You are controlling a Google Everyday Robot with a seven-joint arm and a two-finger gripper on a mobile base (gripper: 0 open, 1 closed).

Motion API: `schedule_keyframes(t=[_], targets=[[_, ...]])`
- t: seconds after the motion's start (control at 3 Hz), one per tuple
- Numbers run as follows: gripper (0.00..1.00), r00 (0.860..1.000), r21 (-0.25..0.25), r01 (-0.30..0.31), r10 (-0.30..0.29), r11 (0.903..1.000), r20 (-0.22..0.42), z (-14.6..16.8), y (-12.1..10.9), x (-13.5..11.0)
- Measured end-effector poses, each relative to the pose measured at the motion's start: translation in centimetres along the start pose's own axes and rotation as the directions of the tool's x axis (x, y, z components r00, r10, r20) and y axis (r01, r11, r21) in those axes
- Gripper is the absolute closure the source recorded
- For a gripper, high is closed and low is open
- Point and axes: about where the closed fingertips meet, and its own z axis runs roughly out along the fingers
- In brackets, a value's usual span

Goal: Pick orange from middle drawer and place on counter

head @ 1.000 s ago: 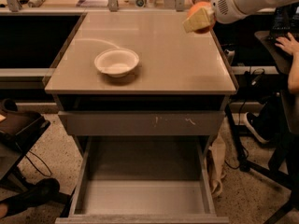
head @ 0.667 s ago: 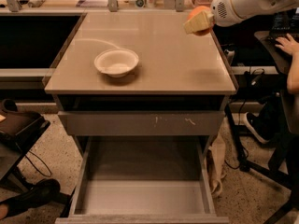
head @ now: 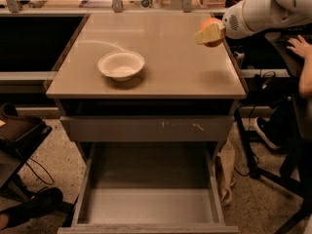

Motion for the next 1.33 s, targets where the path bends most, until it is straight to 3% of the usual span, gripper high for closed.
schedule_keyframes(t=[0.33,1.0,1.33], targets=[[1.00,0.999,-0.019,0.020,-0.021,0.9996,-0.040,2.0,0.7,1.1],[1.00,0.986,-0.124,-0.018,-0.003,0.9921,-0.164,9.5,1.3,7.4],[0.82,0.986,-0.125,-0.018,-0.003,0.9921,-0.164,9.2,1.3,7.1]])
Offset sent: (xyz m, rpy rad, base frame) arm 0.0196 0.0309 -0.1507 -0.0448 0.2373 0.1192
